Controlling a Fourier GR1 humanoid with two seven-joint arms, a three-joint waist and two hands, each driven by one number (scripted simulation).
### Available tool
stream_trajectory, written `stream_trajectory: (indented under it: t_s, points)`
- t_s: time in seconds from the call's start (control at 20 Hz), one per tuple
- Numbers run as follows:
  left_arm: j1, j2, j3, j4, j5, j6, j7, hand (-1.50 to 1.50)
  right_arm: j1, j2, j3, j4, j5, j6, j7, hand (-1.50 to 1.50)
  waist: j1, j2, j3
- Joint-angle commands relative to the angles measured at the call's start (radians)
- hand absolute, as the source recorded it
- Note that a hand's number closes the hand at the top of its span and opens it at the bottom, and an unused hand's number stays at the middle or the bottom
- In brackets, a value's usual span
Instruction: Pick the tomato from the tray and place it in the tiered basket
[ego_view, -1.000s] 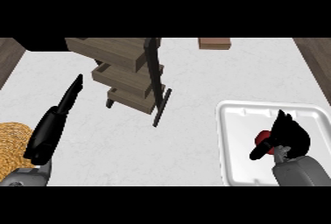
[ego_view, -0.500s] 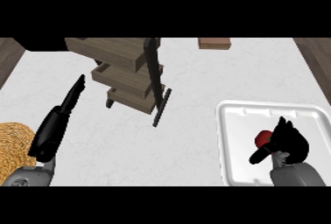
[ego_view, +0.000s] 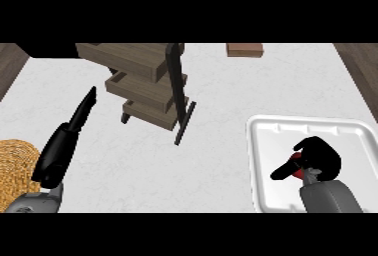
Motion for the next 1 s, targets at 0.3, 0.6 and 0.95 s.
stream_trajectory:
  t_s: [0.3,0.6,0.95]
  points:
    - [-0.016,0.013,0.059,-0.018,0.011,-0.064,0.022,0.0,0.005,-0.027,0.049,-0.143,0.157,0.023,0.038,1.5,-0.003,0.002,0.005]
    - [0.035,-0.009,0.03,-0.052,-0.019,-0.035,0.021,0.0,-0.058,-0.165,0.085,-0.467,0.013,0.322,-0.117,1.5,-0.022,-0.01,0.003]
    - [0.02,-0.039,0.022,-0.035,-0.046,-0.008,0.018,0.0,-0.152,-0.291,-0.158,-0.782,-0.242,0.57,-0.118,1.5,-0.024,-0.003,0.004]
